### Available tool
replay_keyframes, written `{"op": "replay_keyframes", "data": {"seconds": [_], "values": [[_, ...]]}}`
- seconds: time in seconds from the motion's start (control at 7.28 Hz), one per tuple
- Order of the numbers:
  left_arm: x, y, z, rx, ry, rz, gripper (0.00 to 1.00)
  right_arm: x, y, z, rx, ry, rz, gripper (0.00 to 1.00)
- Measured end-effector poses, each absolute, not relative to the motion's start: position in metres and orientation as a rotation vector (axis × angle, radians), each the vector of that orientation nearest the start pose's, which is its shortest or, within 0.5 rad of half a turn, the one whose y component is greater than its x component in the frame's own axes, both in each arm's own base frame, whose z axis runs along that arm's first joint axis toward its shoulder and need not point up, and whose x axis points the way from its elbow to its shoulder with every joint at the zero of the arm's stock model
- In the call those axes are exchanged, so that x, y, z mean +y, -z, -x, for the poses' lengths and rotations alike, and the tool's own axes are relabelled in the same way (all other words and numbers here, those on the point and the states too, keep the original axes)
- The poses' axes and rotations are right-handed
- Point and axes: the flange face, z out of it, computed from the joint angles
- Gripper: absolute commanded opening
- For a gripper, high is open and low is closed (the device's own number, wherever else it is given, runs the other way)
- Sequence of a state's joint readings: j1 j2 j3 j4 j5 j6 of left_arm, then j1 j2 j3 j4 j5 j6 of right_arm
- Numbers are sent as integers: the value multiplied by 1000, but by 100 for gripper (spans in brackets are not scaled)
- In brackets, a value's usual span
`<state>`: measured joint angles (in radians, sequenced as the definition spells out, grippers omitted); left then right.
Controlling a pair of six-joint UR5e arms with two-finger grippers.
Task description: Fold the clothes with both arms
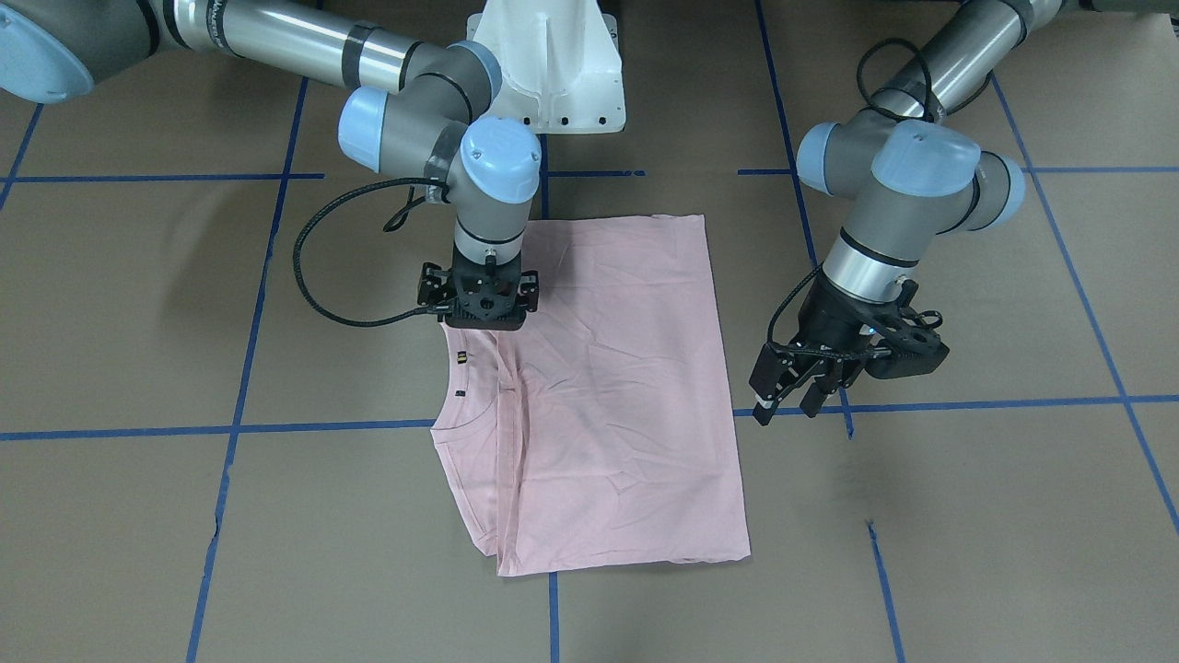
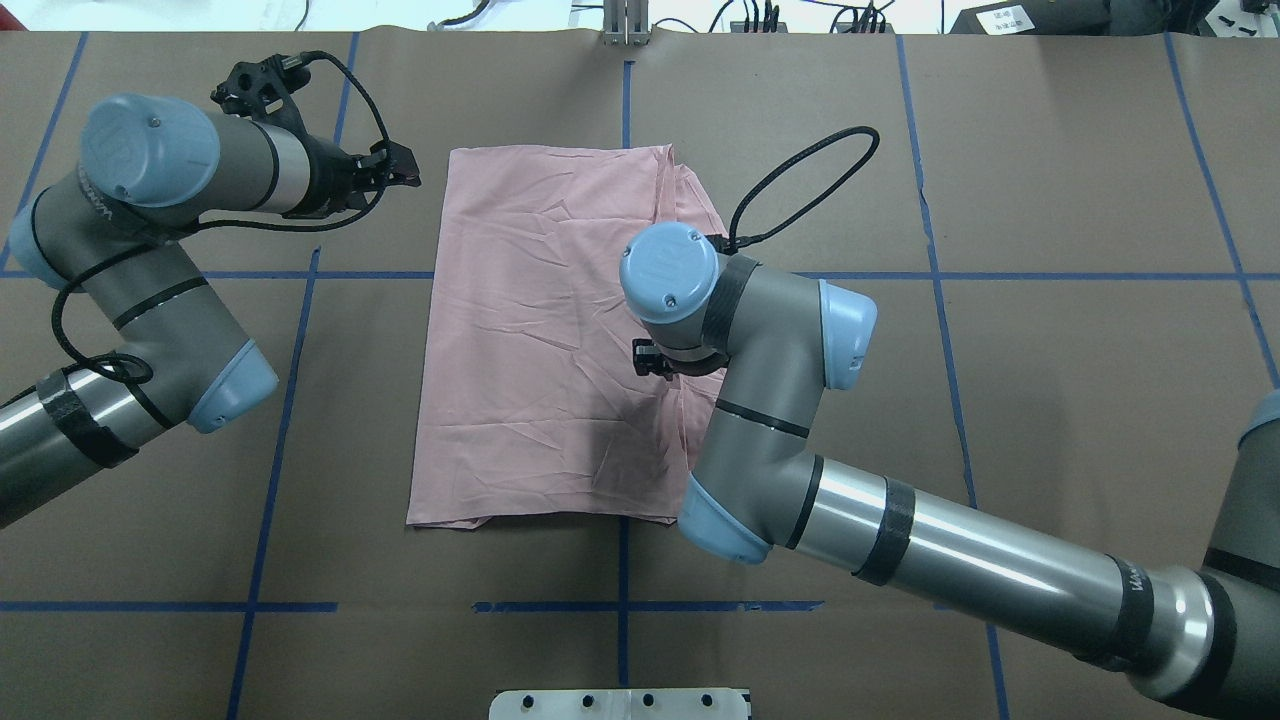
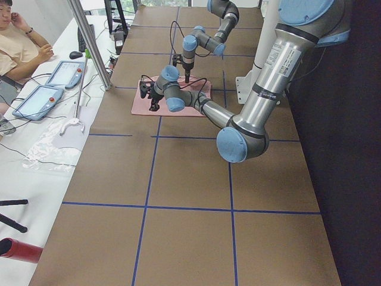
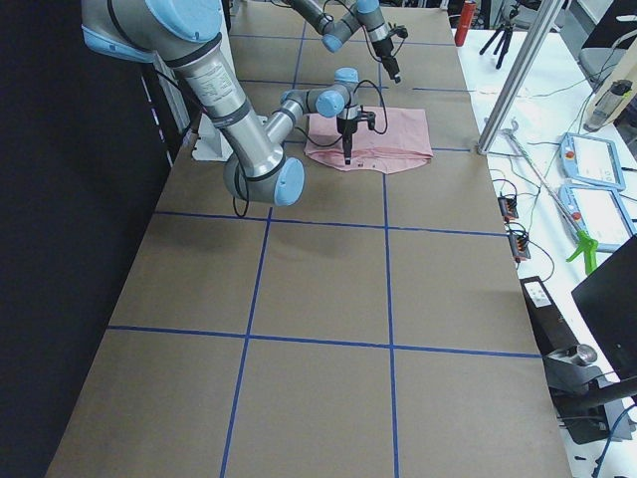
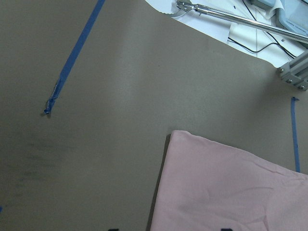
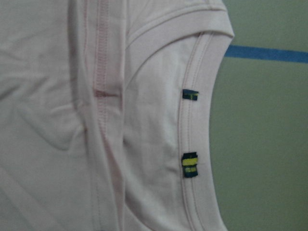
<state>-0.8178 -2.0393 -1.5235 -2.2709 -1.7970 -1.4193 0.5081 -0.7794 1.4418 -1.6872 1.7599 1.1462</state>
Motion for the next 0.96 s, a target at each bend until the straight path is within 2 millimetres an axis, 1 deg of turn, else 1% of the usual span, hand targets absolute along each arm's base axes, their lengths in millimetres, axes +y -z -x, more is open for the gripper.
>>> {"op": "replay_keyframes", "data": {"seconds": [0.14,0.27,0.41,0.55,0.69,0.82,0.96], "values": [[-571,-331,-384,1098,460,-336,76,-469,-253,591,-575,-34,-73,100],[-569,-327,-383,1096,458,-330,76,-467,-248,584,-592,-39,-74,100],[-566,-320,-380,1093,457,-325,76,-456,-238,578,-624,-64,-72,92],[-564,-314,-379,1089,458,-322,76,-436,-229,576,-662,-134,-49,78],[-563,-312,-378,1087,457,-320,76,-411,-219,574,-703,-242,-6,70],[-561,-311,-378,1091,450,-310,76,-388,-215,572,-741,-367,52,69],[-558,-309,-380,1104,434,-279,76,-370,-220,572,-793,-493,110,68]]}}
